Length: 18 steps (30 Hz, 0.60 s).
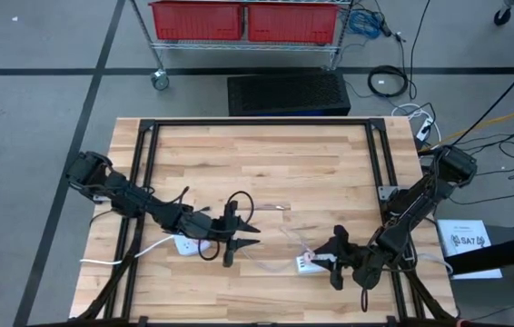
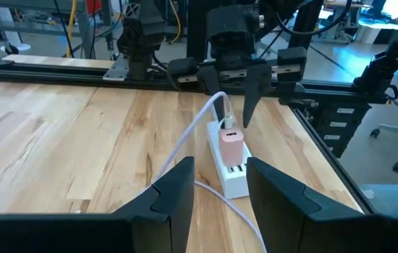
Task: Insert USB
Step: Insert the pink charger cable into the pink charger adapter on the right white outlet extension
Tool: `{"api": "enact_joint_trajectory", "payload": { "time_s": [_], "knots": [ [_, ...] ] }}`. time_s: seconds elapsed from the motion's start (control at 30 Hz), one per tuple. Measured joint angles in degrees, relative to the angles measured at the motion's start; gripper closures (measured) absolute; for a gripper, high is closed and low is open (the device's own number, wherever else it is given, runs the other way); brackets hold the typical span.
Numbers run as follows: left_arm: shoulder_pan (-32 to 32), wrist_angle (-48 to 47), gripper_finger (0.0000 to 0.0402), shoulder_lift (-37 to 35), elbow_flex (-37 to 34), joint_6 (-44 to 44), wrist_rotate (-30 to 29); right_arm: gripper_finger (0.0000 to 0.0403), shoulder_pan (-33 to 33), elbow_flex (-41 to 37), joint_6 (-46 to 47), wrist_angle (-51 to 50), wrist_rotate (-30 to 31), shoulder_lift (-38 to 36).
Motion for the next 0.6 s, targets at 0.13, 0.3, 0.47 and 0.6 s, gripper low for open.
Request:
{"api": "enact_joint_trajectory", "payload": {
  "time_s": [0.13, 0.3, 0.47, 0.6],
  "knots": [
    [0.00, 0.00, 0.0265, 0.00, 0.00, 0.00, 0.00, 0.0268, -0.20, 0.00, -0.20, -0.04, 0.25, -0.03],
    [0.00, 0.00, 0.0265, 0.00, 0.00, 0.00, 0.02, 0.0249, -1.18, 0.00, -1.00, -0.07, 0.25, -0.09],
    [0.00, -0.02, 0.0265, 0.00, 0.00, 0.00, 0.04, 0.0220, -2.01, 0.00, -2.07, -0.03, 0.01, -0.09],
    [0.00, -0.07, 0.0265, 0.00, 0.00, -0.02, 0.04, 0.0199, -2.27, 0.06, -2.40, 0.22, -0.94, -0.15]
  ]
}}
